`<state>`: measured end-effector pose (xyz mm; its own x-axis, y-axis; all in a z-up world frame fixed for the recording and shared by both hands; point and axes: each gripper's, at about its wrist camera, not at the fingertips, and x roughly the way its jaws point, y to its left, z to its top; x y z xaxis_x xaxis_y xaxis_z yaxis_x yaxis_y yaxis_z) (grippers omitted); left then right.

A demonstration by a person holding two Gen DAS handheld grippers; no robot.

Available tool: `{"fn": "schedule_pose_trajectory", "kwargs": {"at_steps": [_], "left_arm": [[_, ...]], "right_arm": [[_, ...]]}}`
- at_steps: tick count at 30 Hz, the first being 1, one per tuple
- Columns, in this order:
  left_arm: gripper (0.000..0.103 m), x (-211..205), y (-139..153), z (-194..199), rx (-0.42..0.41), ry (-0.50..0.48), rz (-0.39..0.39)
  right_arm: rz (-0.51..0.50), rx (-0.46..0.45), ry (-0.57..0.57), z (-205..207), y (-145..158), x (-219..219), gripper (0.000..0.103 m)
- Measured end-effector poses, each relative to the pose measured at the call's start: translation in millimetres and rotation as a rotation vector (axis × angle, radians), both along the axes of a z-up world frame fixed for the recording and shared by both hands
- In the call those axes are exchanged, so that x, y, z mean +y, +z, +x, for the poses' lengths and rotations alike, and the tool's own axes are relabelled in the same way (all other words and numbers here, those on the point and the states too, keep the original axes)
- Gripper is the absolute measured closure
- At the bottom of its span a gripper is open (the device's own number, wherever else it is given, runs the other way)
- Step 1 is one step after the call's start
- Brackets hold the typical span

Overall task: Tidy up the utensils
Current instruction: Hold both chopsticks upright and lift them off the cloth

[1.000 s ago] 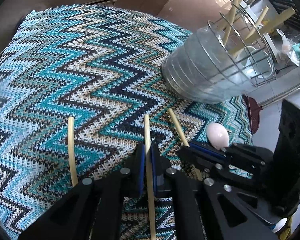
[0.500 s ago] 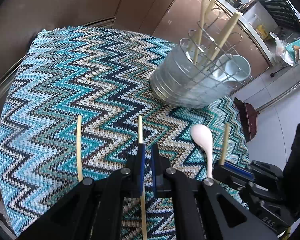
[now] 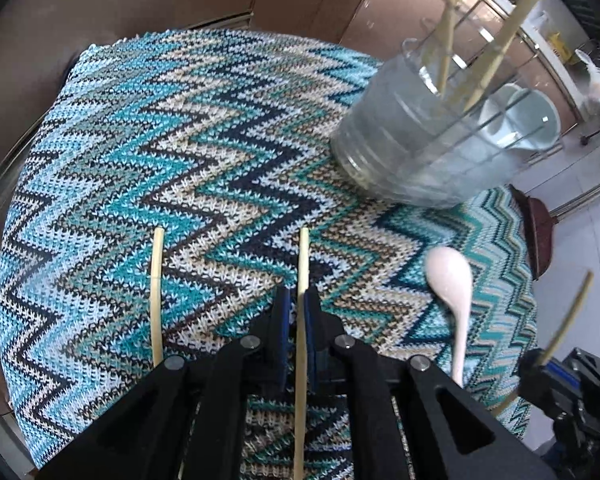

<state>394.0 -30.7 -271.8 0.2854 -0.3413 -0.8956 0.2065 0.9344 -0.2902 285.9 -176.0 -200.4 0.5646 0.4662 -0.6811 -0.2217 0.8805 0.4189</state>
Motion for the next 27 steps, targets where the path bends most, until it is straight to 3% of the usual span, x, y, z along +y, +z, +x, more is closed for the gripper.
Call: {"fn": "schedule_pose_trajectory", "kwargs": {"at_steps": [5,16,18,27], "left_arm": [[0.089,-11.9,-2.6,2.4,0.004,-0.022,0.04],[0.091,-63.0,-10.5,6.1,0.0,-0.051,0.161],[0.097,-67.7,-8.6,4.1,-0.013,-0.049,0.154],[0.098,-55.2,8.5,-16.5,-0.075,-0.011,0.097]], "right_arm": [[0.027,-0.006,0.005,-0.6,-2.3,-1.3,0.097],[0.069,-0.015,-0.02,-3.4,-8.7,-12.5,0.098],[0.074,-0.024,-0.025,-6.8,-5.6,-13.3,0.098],[0.071,-0.081,-0.048,-31.5,18.0,-19.7,0.098]]}}
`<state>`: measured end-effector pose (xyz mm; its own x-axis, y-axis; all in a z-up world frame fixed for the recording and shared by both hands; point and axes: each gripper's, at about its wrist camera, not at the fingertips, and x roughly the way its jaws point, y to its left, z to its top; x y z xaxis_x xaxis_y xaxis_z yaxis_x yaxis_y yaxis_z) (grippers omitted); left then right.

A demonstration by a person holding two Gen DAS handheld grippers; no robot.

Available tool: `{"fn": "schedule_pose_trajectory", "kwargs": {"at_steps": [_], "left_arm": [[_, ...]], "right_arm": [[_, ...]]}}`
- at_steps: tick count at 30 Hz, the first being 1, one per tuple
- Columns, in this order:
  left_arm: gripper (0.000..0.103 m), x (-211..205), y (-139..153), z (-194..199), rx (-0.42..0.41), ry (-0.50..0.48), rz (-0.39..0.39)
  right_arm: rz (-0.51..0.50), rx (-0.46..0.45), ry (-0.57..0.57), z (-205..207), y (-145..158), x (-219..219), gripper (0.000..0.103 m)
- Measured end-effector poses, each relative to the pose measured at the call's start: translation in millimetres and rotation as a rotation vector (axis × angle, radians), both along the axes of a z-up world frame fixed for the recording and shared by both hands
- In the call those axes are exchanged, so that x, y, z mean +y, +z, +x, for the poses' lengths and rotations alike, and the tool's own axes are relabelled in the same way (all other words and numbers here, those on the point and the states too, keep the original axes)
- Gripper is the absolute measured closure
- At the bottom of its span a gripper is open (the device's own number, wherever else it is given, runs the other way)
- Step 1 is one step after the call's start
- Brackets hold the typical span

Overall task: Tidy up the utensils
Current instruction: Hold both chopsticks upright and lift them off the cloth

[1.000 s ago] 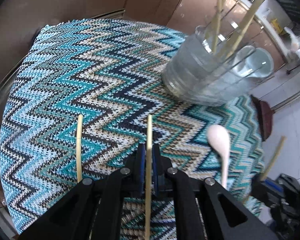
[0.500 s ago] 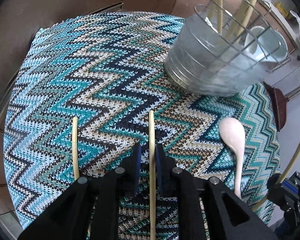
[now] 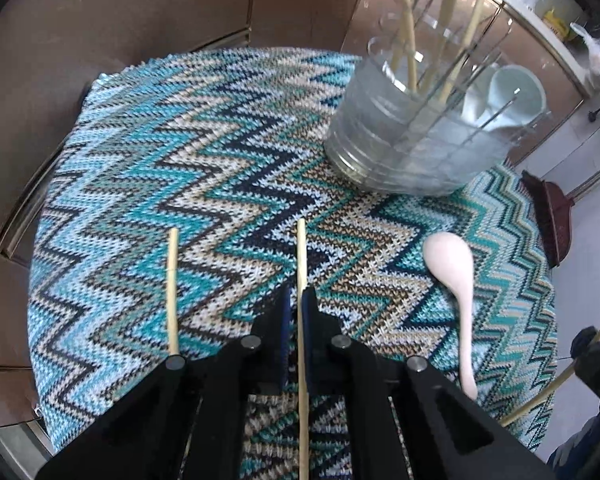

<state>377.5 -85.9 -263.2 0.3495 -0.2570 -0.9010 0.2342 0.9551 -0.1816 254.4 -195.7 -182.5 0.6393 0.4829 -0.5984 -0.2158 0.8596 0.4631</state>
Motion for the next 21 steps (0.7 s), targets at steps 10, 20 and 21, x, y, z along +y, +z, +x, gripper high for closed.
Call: {"fn": "schedule_pose_trajectory", "kwargs": {"at_steps": [10,20,21], "left_arm": [[0.096,9.3,9.4,-8.0,-0.015,-0.021,-0.016],[0.095,4.3,-17.6,11.3,0.057,-0.016,0.032],[0.095,3.8,-19.5,12.9,0.06,-0.018,0.037]], "right_arm": [[-0.012,-0.039,-0.011,-23.7,16.1,2.0,0.098],[0.024,-0.012,-0.033,-16.6,2.1,-18.9,0.098],[0.027,-0.01,-0.031,-15.6,0.8,-19.2,0.098]]}}
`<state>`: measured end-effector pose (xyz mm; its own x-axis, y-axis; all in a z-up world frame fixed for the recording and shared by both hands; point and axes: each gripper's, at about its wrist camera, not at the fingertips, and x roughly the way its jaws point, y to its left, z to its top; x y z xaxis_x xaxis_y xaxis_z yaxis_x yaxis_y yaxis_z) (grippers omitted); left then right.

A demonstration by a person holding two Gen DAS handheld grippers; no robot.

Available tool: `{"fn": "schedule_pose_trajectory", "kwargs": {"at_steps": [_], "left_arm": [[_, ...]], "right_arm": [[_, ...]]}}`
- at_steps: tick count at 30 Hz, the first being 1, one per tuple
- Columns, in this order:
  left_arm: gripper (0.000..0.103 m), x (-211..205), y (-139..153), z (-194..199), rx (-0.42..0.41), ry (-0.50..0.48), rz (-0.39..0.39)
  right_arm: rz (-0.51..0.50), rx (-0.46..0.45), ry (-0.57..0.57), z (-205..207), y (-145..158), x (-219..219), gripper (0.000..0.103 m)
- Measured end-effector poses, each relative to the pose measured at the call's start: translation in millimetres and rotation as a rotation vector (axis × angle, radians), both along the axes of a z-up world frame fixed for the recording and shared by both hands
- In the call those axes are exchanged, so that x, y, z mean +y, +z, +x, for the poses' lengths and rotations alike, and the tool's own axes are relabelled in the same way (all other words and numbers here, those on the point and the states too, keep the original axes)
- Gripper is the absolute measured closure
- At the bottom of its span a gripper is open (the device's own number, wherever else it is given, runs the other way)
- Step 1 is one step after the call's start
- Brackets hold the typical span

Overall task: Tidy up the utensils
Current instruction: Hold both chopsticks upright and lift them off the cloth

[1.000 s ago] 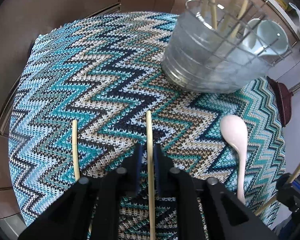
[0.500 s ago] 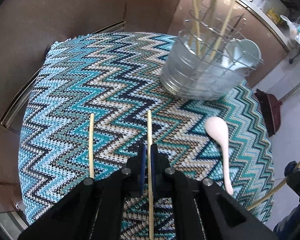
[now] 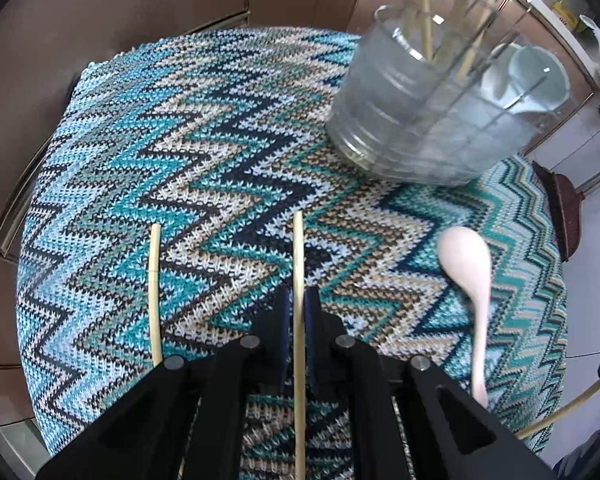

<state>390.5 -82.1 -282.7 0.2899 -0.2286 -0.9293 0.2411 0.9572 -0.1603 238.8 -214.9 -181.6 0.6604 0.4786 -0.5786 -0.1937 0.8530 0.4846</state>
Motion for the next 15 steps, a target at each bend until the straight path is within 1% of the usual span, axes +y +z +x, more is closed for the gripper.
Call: {"fn": "schedule_pose_trajectory", "kwargs": {"at_steps": [6,8,11,15], "left_arm": [[0.095,-8.9,-1.8,6.8,0.008,-0.029,0.038],[0.097,-12.4,-1.8,7.3,0.008,-0.025,0.043],[0.098,-17.4,-0.9,7.5,0.007,-0.011,0.034],[0.098,-8.9,6.8,1.9,-0.011,0.009,0.003]], "right_arm": [[0.015,0.012,0.004,6.6,-7.4,0.0,0.098],[0.017,0.014,0.003,7.6,-8.4,0.0,0.098],[0.018,0.018,-0.001,7.9,-8.6,-1.0,0.098],[0.014,0.005,-0.007,2.1,-3.3,-2.1,0.098]]}}
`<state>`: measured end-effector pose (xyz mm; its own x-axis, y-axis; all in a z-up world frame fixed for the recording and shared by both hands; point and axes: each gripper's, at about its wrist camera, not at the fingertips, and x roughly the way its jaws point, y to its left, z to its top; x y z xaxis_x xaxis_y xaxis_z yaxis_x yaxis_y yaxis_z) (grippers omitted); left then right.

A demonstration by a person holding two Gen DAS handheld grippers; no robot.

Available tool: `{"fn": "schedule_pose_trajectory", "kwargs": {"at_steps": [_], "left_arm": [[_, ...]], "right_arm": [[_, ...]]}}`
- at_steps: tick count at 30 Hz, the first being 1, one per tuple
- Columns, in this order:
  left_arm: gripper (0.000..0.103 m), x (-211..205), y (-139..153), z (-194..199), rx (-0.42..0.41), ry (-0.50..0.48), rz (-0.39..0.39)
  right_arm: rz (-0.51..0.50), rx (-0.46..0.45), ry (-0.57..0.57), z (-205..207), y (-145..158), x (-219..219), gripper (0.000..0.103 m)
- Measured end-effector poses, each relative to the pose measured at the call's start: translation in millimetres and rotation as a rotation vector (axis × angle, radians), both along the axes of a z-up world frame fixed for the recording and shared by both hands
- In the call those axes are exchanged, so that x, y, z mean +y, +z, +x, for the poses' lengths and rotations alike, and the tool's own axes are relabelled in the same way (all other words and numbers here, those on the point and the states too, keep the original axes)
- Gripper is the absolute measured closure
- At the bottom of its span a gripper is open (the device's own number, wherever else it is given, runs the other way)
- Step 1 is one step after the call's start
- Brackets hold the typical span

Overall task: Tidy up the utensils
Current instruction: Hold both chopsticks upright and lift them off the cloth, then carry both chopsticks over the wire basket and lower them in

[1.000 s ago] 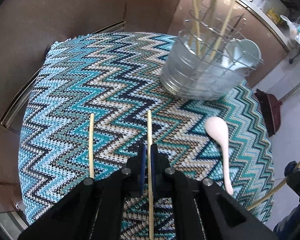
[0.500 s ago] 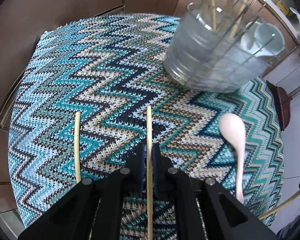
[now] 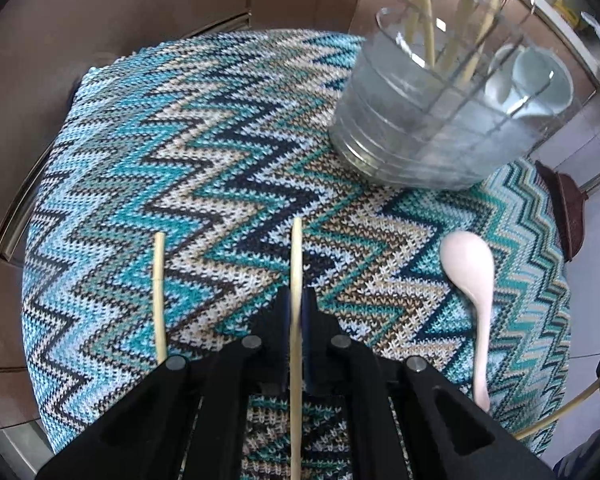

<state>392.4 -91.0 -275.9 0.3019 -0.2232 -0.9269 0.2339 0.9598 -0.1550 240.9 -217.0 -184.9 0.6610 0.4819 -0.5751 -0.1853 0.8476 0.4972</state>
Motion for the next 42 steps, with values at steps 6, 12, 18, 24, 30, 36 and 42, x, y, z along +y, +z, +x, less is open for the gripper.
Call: {"fn": "schedule_pose_trajectory", "kwargs": {"at_steps": [6,12,18,24,30,36,42], "left_arm": [[0.098,17.2,17.9,-11.5,-0.007,0.01,-0.05],[0.098,31.4,39.4,-34.8,-0.039,0.027,-0.112],[0.098,44.2,106.6,-53.4,-0.238,0.032,-0.235],[0.098,41.7,178.0,-54.5,-0.435,0.014,-0.363],[0.098,32.4,226.1,-37.8,-0.665,0.072,-0.501],[0.098,13.1,228.6,4.7,-0.827,0.185,-0.505],[0.098,-4.4,205.3,43.7,-0.879,0.228,-0.468]], "right_arm": [[-0.001,-0.031,-0.008,-11.8,13.6,-0.2,0.098],[-0.019,-0.065,-0.005,-26.4,30.8,8.5,0.098],[-0.049,-0.129,-0.024,-31.9,59.2,2.1,0.098],[-0.091,-0.223,-0.036,-14.0,96.1,-2.1,0.098],[-0.094,-0.347,-0.062,18.6,129.5,-6.0,0.098],[-0.121,-0.451,-0.087,59.4,141.7,-5.5,0.098],[-0.186,-0.47,-0.102,96.6,122.0,-2.1,0.098]]}}
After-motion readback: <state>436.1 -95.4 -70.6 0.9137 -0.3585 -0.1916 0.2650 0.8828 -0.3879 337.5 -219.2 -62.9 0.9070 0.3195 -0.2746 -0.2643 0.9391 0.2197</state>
